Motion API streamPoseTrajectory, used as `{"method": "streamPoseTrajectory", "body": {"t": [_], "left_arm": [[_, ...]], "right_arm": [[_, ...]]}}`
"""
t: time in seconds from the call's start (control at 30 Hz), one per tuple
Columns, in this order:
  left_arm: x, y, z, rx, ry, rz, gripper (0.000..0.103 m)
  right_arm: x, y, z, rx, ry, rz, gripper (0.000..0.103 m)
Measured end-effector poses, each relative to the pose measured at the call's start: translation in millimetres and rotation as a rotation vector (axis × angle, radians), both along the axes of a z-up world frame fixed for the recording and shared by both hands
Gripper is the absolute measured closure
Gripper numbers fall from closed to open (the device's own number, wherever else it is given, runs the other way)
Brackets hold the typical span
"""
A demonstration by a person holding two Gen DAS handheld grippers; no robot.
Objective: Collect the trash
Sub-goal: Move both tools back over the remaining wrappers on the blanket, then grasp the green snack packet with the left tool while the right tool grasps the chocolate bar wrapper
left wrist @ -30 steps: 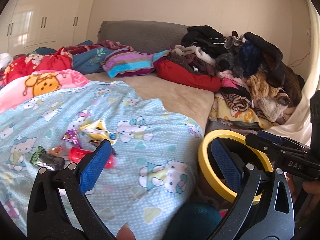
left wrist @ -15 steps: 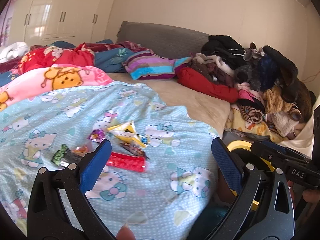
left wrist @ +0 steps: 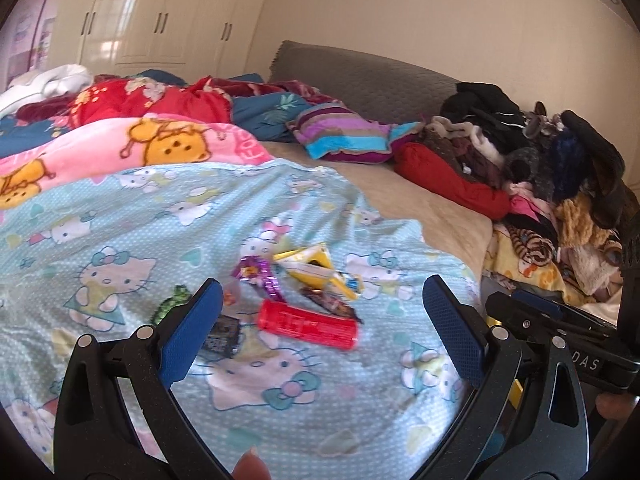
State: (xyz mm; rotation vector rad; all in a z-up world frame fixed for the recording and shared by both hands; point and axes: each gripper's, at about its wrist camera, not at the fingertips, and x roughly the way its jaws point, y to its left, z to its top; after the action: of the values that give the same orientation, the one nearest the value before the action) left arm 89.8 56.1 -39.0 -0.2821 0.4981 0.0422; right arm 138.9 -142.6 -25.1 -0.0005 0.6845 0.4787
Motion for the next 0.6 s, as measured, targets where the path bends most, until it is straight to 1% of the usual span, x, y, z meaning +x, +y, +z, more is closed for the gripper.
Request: {"method": "streamPoseTrajectory", "body": {"t": [0.07, 0.13, 0.17, 0.23, 0.27, 0.33, 0.43, 0.6], "left_arm": [[0.7, 10.2, -4.3, -0.006, 0.013, 0.025, 0.011], [1.5, 18.8, -7.9, -0.012, 0.023, 0.044, 0.011], [2.0, 22.8, -10.1, -0.014, 0.028, 0.055, 0.011], [2.8, 31.4, -15.8, -0.022, 0.042, 0.075, 0.011], [3.2, 33.9, -18.3, -0.023, 0.048, 0.082, 0.011], [4.3, 41.4, -25.4, -0.03, 0.067, 0.101, 0.011], [6.2, 48.8, -33.9, -0.038, 0.09, 0.117, 0.011], [9.7, 59.4, -47.7, -0.064, 0.132, 0.14, 0.011]], "right_arm": [[8.4, 7.3, -5.5, 0.0, 0.021, 0.009, 0.042], [17.0, 13.6, -12.0, 0.003, 0.051, 0.018, 0.049], [23.1, 17.8, -16.6, 0.004, 0.07, 0.024, 0.05], [31.7, 23.9, -23.5, 0.008, 0.098, 0.031, 0.056], [34.8, 26.8, -25.6, 0.013, 0.109, 0.037, 0.057], [42.0, 33.9, -31.1, 0.02, 0.133, 0.051, 0.062], [52.0, 46.0, -39.7, 0.016, 0.16, 0.074, 0.067], [71.7, 61.1, -54.6, 0.024, 0.216, 0.08, 0.071]]}}
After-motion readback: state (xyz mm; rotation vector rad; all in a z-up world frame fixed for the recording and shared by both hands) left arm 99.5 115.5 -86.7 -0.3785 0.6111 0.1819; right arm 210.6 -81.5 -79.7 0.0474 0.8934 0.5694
